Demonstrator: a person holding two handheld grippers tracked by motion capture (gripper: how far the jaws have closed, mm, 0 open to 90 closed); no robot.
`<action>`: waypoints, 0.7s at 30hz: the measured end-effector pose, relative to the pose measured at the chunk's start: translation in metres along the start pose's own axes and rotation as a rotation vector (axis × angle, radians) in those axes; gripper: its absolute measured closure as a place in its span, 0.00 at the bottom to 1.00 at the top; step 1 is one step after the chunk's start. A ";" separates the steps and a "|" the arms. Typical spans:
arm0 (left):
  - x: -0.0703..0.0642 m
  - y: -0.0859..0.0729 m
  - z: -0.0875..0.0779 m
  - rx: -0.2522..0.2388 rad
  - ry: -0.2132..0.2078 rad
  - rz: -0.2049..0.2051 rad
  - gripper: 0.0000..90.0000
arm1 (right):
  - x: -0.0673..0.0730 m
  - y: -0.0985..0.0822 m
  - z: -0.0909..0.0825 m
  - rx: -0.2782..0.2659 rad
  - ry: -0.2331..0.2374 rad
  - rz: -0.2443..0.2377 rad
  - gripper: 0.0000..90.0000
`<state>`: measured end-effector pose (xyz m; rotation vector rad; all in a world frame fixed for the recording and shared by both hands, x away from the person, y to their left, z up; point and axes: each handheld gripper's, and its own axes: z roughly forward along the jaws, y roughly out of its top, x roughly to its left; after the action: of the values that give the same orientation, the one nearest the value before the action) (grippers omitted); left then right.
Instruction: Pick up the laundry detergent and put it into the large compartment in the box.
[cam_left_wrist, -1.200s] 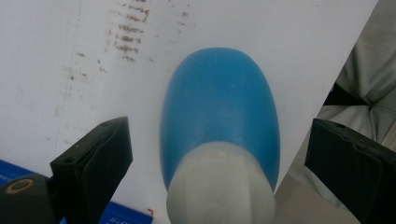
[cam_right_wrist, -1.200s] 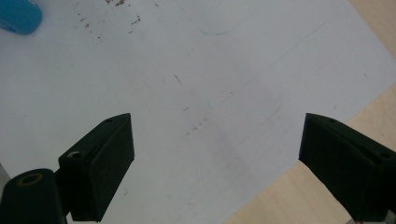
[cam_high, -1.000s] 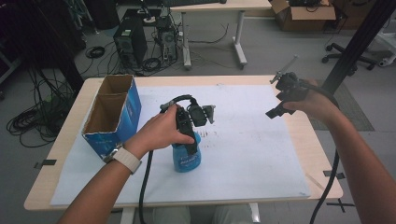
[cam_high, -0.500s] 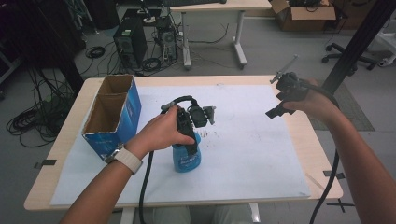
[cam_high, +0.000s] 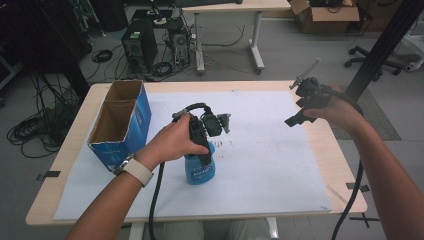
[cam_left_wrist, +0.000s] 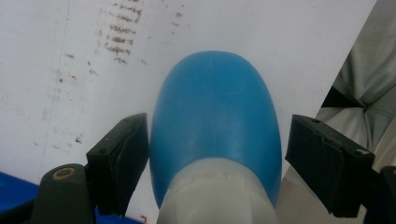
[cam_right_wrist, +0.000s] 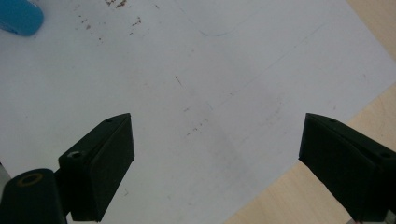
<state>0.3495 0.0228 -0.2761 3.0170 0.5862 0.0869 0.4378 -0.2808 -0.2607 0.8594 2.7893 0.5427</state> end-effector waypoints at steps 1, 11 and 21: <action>0.000 0.000 0.000 0.000 0.000 0.000 0.27 | 0.000 0.000 0.000 0.000 0.000 0.000 0.12; 0.001 0.000 0.000 -0.001 -0.007 -0.007 0.34 | 0.000 0.000 0.001 0.002 0.001 0.000 0.11; 0.003 -0.001 0.000 -0.003 -0.007 -0.011 0.39 | 0.000 0.000 0.001 0.002 0.002 -0.001 0.12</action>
<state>0.3523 0.0247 -0.2764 3.0100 0.6013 0.0771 0.4380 -0.2803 -0.2614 0.8583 2.7920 0.5407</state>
